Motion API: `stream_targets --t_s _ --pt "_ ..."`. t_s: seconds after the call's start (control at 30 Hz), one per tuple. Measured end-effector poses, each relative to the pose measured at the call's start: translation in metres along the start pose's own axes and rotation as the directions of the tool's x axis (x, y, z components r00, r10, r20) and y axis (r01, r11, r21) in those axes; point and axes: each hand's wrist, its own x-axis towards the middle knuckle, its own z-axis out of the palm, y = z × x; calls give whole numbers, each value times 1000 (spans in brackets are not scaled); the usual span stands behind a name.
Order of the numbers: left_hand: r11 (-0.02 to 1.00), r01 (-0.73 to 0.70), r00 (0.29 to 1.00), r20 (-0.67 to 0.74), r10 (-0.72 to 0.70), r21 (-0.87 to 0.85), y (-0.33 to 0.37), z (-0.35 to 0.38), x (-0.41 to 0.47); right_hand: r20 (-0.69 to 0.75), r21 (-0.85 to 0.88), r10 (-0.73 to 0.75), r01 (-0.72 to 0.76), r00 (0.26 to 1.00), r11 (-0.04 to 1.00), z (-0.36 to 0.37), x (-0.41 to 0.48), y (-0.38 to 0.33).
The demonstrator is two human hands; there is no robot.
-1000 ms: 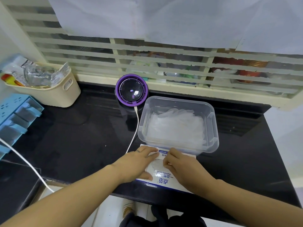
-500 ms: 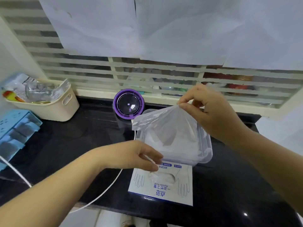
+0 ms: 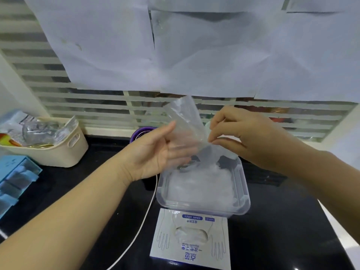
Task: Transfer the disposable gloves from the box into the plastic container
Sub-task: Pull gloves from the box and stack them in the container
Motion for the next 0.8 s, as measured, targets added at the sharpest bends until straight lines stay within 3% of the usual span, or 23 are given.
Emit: stream_targets --t_s 0.17,0.47,0.57,0.7,0.8 --pt "992 62 994 86 -72 111 20 12 16 9 -179 -62 63 998 982 -10 3 5" --pt "985 133 979 142 -149 113 56 -14 38 30 -190 -140 143 990 971 -10 9 17" --pt "957 187 966 134 -220 223 58 -20 46 60 -160 -180 187 982 969 -3 13 20" --pt "859 190 979 -29 -201 475 45 -17 60 168 -176 -163 192 972 965 7 17 29" --pt "851 228 971 -180 -160 473 24 -26 66 222 -147 -129 164 966 975 20 15 38"
